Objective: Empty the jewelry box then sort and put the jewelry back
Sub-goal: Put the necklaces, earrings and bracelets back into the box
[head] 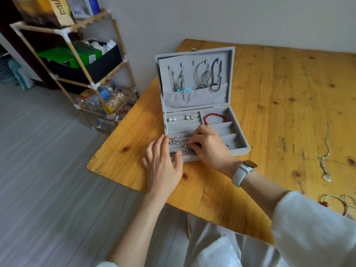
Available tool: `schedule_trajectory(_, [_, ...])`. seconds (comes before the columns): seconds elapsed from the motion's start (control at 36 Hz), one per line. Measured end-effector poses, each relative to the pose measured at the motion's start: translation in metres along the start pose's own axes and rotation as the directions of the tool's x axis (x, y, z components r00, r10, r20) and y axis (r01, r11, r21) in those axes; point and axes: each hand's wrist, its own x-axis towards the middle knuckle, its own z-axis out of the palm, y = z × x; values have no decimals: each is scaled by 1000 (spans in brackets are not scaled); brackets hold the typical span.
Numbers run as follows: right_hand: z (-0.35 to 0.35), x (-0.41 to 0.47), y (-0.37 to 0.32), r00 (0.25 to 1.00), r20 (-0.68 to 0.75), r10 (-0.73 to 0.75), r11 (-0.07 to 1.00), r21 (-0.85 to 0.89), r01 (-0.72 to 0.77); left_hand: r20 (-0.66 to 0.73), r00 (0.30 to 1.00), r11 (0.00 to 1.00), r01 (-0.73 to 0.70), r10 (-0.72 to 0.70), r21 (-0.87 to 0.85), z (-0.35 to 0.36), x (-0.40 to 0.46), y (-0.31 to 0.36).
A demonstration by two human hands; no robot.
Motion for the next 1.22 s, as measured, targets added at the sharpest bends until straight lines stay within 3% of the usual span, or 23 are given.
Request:
schedule_trajectory(0.17, [-4, -12, -2, 1000, 2, -4, 996, -93, 4, 61, 998, 995, -21, 15, 93, 0, 1, 0])
schedule_trajectory(0.31, [-11, -23, -5, 999, -22, 24, 1000, -7, -24, 76, 997, 996, -22, 16, 88, -3, 0, 0])
schedule_trajectory(0.47, [-34, -63, -1, 981, -150, 124, 987, 117, -107, -64, 998, 1000, -29, 29, 3, -6, -13, 17])
schedule_trajectory(0.64, [-68, -126, 16, 934, -234, 270, 958, 167, -235, -132, 970, 969, -221, 206, -114, 1, -39, 78])
schedule_trajectory(0.75, [-90, -168, 34, 888, -307, 343, 939, 127, -319, -43, 932, 897, -359, 361, -257, 23, -65, 123])
schedule_trajectory(0.83, [-108, -195, 52, 837, -377, 398, 911, 56, -408, 102, 874, 852, -428, 475, -301, 42, -83, 153])
schedule_trajectory(1.0, [-130, -222, 89, 737, -317, 597, 698, -248, -672, 369, 768, 842, -532, 523, -85, 68, -94, 181])
schedule_trajectory(1.06, [-133, -225, 95, 737, -279, 616, 665, -318, -676, 411, 748, 832, -552, 521, -49, 70, -94, 180])
schedule_trajectory(1.22, [-132, -223, 100, 787, -258, 561, 710, -340, -617, 408, 750, 835, -546, 520, -60, 71, -95, 179])
